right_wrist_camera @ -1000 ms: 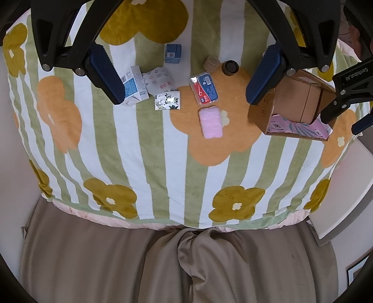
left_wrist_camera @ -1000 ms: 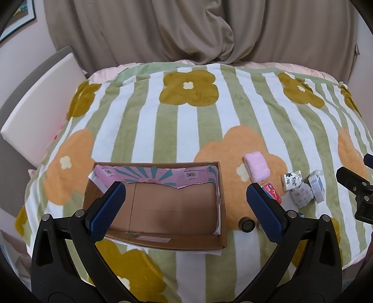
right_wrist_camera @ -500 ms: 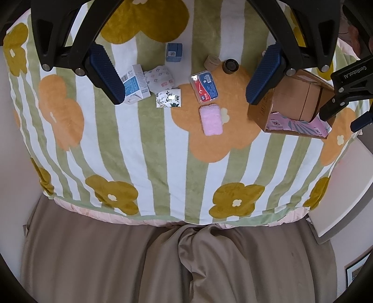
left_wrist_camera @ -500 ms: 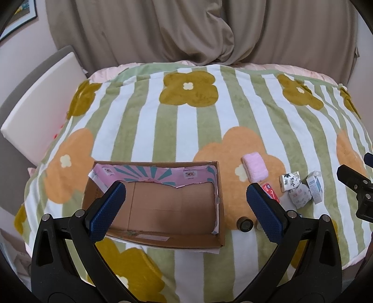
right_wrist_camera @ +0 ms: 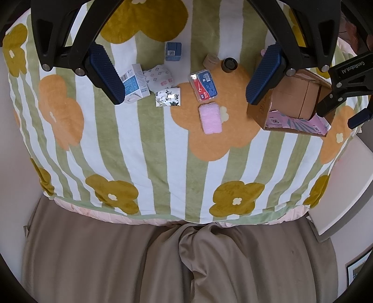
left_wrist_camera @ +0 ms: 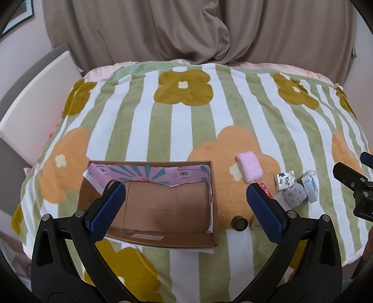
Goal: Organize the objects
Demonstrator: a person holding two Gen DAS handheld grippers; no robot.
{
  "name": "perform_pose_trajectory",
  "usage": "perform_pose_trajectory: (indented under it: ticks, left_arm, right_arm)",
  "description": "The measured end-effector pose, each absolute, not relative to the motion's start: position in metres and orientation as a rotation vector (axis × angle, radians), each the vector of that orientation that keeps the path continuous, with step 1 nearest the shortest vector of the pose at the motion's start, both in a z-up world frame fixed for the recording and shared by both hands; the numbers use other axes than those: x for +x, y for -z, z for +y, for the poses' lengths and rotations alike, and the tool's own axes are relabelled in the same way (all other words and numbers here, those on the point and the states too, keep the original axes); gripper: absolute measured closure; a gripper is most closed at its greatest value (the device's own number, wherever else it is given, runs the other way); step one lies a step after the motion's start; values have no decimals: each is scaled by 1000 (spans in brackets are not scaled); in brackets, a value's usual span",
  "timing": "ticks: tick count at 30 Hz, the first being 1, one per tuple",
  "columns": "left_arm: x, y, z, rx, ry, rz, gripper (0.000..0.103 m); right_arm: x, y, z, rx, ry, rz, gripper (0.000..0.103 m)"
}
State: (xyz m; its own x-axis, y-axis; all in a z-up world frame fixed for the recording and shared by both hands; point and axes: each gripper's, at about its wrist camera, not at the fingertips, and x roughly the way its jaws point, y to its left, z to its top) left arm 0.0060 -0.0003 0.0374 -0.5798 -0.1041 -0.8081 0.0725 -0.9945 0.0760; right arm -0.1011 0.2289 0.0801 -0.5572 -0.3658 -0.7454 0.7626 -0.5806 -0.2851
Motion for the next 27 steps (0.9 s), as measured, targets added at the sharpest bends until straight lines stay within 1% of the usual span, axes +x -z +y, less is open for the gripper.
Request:
perform_pose_trajectory:
  ticks: [7,15,21,27]
  left_arm:
    - [-6,-42,4,1409,2703,-13,0]
    - [-39,-47,30,1473,2724,-3,0]
    - [-68,-28,63,1557,2713,9,0]
    - [-95,7,94,1623,2690,-16,0]
  right_arm:
    - [-112,-88,236,837,2181,789,0]
    - [-142,-99,249,861,2208,797,0]
    - [-176,-92,264,923,2229,810,0]
    - [-209,-61,278,999,2216,851,0]
